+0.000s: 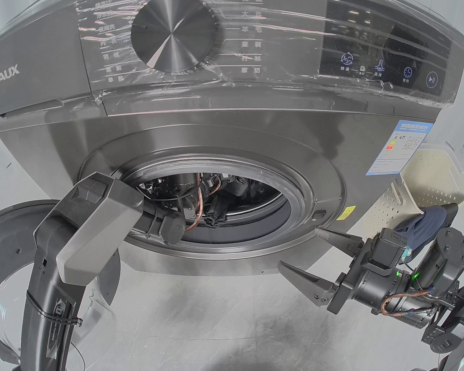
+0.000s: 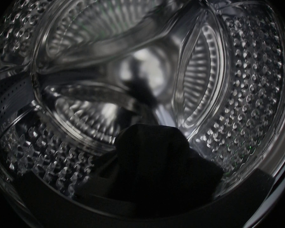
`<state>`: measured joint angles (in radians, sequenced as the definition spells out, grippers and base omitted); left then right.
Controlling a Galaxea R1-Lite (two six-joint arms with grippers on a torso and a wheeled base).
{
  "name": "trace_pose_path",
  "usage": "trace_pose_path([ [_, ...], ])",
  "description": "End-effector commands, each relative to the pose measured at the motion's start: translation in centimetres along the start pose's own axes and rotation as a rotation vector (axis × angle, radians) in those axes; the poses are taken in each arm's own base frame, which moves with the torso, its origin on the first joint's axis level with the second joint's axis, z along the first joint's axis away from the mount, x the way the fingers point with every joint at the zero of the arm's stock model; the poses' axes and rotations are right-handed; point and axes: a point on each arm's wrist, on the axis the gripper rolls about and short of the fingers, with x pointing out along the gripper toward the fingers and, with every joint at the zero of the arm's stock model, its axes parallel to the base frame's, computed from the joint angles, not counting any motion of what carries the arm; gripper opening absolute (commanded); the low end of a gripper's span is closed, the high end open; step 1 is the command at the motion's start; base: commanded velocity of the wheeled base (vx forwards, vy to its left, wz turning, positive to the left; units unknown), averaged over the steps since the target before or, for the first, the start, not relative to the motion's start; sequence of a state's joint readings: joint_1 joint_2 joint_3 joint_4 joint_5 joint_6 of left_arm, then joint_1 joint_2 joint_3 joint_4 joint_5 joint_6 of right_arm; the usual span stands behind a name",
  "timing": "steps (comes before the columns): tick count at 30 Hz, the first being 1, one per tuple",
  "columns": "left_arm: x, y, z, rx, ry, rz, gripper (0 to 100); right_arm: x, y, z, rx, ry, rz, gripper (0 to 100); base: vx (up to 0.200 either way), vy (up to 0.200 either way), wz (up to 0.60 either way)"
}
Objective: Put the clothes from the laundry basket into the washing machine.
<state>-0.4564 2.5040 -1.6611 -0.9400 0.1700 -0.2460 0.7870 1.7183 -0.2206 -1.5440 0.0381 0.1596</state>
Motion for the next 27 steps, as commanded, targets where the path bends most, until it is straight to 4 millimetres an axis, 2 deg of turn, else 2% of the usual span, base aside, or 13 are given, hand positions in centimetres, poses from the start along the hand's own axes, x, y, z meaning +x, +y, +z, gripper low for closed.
trace_pose_path([
  [1, -2.5, -0.6, 0.3, 0.019, 0.115, -0.008, 100, 0.0, 0.0, 0.0, 0.000, 0.000, 0.000, 100, 0.000, 0.000, 0.00],
  [3, -2.9, -0.6, 0.2, 0.023, 0.139, -0.010, 100, 0.0, 0.0, 0.0, 0.000, -0.001, 0.002, 100, 0.000, 0.000, 0.00],
  [5, -4.7, -0.8, -0.2, 0.036, 0.242, -0.035, 100, 0.0, 0.0, 0.0, 0.000, 0.001, 0.002, 100, 0.000, 0.000, 0.00],
  [8, -5.6, -1.1, -0.1, 0.038, 0.277, -0.059, 100, 0.0, 0.0, 0.0, 0.000, -0.001, -0.001, 100, 0.000, 0.000, 0.00],
  [9, -6.5, -1.5, 0.1, 0.040, 0.313, -0.082, 100, 0.0, 0.0, 0.0, 0.000, -0.001, -0.001, 100, 0.000, 0.000, 0.00],
  [13, -7.9, -1.9, -0.6, 0.061, 0.389, -0.096, 100, 0.0, 0.0, 0.0, 0.000, 0.000, 0.000, 100, 0.000, 0.000, 0.00],
  [16, -8.0, -1.8, -1.5, 0.088, 0.415, -0.097, 100, 0.0, 0.0, 0.0, 0.000, 0.000, 0.000, 100, 0.000, 0.000, 0.00],
  [20, -7.1, -1.4, -3.8, 0.102, 0.439, -0.090, 100, 0.0, 0.0, 0.0, 0.000, -0.001, 0.000, 100, 0.000, 0.000, 0.00],
  [21, -7.1, -1.4, -3.8, 0.104, 0.439, -0.091, 100, 0.0, 0.0, 0.0, 0.000, -0.001, 0.000, 100, 0.000, 0.000, 0.00],
  [22, -6.5, -1.1, -4.6, 0.104, 0.442, -0.084, 0, 0.0, 0.0, 0.0, 0.000, 0.000, 0.000, 100, 0.000, 0.000, 0.00],
  [27, -5.8, -0.9, -5.7, 0.105, 0.452, -0.080, 0, 0.0, 0.0, 0.0, 0.000, 0.000, 0.000, 100, 0.000, 0.000, 0.00],
])
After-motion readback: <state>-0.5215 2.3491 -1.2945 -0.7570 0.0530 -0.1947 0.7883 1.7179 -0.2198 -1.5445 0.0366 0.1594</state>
